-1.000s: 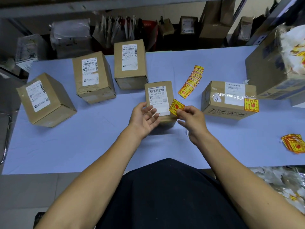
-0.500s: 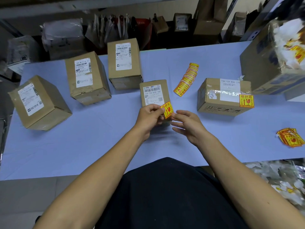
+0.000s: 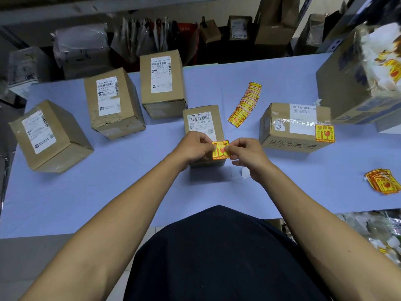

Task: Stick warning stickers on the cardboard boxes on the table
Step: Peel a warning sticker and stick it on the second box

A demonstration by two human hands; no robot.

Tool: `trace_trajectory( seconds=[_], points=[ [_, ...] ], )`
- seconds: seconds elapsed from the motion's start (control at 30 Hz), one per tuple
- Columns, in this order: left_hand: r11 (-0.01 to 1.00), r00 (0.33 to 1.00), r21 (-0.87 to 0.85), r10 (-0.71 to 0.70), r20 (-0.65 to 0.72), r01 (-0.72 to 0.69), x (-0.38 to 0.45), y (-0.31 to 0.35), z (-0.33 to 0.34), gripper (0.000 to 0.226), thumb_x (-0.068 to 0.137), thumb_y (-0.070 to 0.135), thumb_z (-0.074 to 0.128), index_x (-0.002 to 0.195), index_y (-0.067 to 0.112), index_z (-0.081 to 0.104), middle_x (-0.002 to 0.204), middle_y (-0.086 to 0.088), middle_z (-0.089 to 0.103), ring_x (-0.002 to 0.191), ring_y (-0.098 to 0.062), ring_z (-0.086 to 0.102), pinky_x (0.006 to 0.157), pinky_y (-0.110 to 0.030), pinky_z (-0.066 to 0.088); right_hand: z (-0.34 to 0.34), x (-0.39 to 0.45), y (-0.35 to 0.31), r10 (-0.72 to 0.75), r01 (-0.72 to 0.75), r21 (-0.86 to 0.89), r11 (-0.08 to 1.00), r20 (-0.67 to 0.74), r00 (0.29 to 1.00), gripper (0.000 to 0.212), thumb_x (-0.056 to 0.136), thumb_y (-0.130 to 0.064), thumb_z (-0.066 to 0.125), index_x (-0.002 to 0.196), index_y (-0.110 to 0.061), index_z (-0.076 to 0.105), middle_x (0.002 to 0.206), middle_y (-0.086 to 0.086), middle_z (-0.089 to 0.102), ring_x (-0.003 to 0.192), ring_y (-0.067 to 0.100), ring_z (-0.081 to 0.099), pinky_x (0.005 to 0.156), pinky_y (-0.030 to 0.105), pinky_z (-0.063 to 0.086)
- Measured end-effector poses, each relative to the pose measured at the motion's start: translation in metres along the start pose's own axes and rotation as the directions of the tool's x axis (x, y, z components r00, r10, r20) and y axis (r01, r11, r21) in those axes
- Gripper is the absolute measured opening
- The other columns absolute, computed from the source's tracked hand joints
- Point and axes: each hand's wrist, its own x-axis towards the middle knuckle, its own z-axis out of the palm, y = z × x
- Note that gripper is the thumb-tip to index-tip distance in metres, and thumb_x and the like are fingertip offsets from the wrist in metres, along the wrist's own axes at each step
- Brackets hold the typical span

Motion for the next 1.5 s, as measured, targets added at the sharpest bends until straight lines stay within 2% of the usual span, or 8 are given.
trace_trajectory(
  seconds=[0.13, 0.23, 0.37, 0.5, 0.67, 0.9, 1.3, 1.5],
  points=[
    [0.974, 0.995, 0.225, 0.055, -0.078, -0.036, 0.008, -0.002, 0.005, 0.025, 0.085, 0.013, 0.07, 0.062, 0.02, 0.063, 0.067, 0.004, 0.063, 0.061, -0.008, 0.058, 0.05, -0.021, 0.042, 0.004, 0.011, 0.003, -0.064, 0.052, -0.156, 0.986, -0.073, 0.995, 0.01, 0.087, -0.016, 0.071, 0.079, -0.01, 0.074, 0.08, 0.006, 0.07, 0.078, 0.021, 0.064, 0.072, 0.041, 0.057],
    [0.936, 0.989, 0.348, 0.094, -0.112, -0.05, 0.013, -0.002, 0.009, 0.016, 0.084, 0.017, 0.069, 0.068, 0.018, 0.066, 0.074, 0.004, 0.066, 0.075, -0.015, 0.059, 0.063, -0.028, 0.048, 0.006, 0.017, 0.003, -0.098, 0.063, -0.259, 0.964, -0.122, 0.988, 0.01, 0.085, -0.02, 0.073, 0.078, -0.013, 0.076, 0.079, 0.003, 0.071, 0.084, 0.022, 0.067, 0.078, 0.046, 0.058],
    [0.93, 0.989, 0.365, 0.089, -0.115, -0.041, 0.017, -0.003, 0.01, 0.012, 0.083, 0.018, 0.068, 0.073, 0.014, 0.071, 0.073, 0.001, 0.068, 0.072, -0.017, 0.061, 0.064, -0.031, 0.052, 0.007, 0.02, 0.004, -0.091, 0.037, -0.341, 0.939, -0.143, 0.985, 0.015, 0.083, -0.026, 0.073, 0.071, -0.019, 0.074, 0.076, -0.001, 0.071, 0.082, 0.021, 0.066, 0.075, 0.047, 0.058],
    [0.926, 0.991, 0.377, 0.072, -0.115, -0.023, 0.021, -0.002, 0.007, 0.018, 0.082, 0.019, 0.066, 0.066, 0.014, 0.069, 0.066, 0.002, 0.065, 0.066, -0.017, 0.058, 0.058, -0.027, 0.046, 0.006, 0.021, 0.005, -0.078, 0.027, -0.341, 0.94, -0.137, 0.988, 0.016, 0.082, -0.027, 0.075, 0.07, -0.016, 0.076, 0.073, 0.0, 0.071, 0.081, 0.023, 0.067, 0.073, 0.045, 0.057],
    [0.881, 0.989, 0.472, 0.1, -0.105, -0.039, 0.023, -0.002, 0.007, 0.018, 0.08, 0.02, 0.066, 0.063, 0.016, 0.065, 0.079, -0.004, 0.072, 0.079, -0.022, 0.065, 0.067, -0.032, 0.051, 0.005, 0.021, 0.002, -0.087, 0.031, -0.394, 0.919, -0.124, 0.988, 0.016, 0.08, -0.024, 0.073, 0.072, -0.012, 0.076, 0.074, 0.003, 0.072, 0.081, 0.023, 0.067, 0.069, 0.04, 0.054],
    [0.871, 0.985, 0.489, 0.119, -0.123, -0.044, 0.023, -0.006, 0.01, 0.021, 0.078, 0.021, 0.065, 0.059, 0.015, 0.061, 0.072, -0.004, 0.069, 0.074, -0.023, 0.063, 0.056, -0.027, 0.043, 0.006, 0.024, -0.001, -0.076, 0.006, -0.459, 0.888, -0.134, 0.988, 0.018, 0.081, -0.022, 0.072, 0.074, -0.005, 0.076, 0.076, 0.011, 0.073, 0.079, 0.028, 0.067, 0.066, 0.041, 0.055],
    [0.846, 0.968, 0.529, 0.182, -0.171, -0.065, 0.022, -0.012, 0.013, 0.016, 0.078, 0.019, 0.061, 0.069, 0.007, 0.068, 0.072, -0.01, 0.069, 0.073, -0.029, 0.063, 0.056, -0.035, 0.05, 0.012, 0.026, -0.001, -0.038, -0.053, -0.485, 0.873, -0.177, 0.983, 0.022, 0.08, -0.03, 0.077, 0.069, -0.012, 0.074, 0.069, 0.0, 0.069, 0.073, 0.021, 0.066, 0.055, 0.028, 0.045],
    [0.788, 0.968, 0.614, 0.189, -0.166, -0.048, 0.023, -0.008, 0.015, 0.017, 0.076, 0.026, 0.065, 0.07, 0.011, 0.068, 0.073, -0.007, 0.068, 0.073, -0.027, 0.061, 0.057, -0.031, 0.049, 0.009, 0.026, -0.001, -0.016, -0.06, -0.472, 0.879, -0.154, 0.988, 0.022, 0.081, -0.034, 0.077, 0.07, -0.016, 0.073, 0.077, 0.003, 0.071, 0.079, 0.023, 0.066, 0.059, 0.029, 0.043]
  ],
)
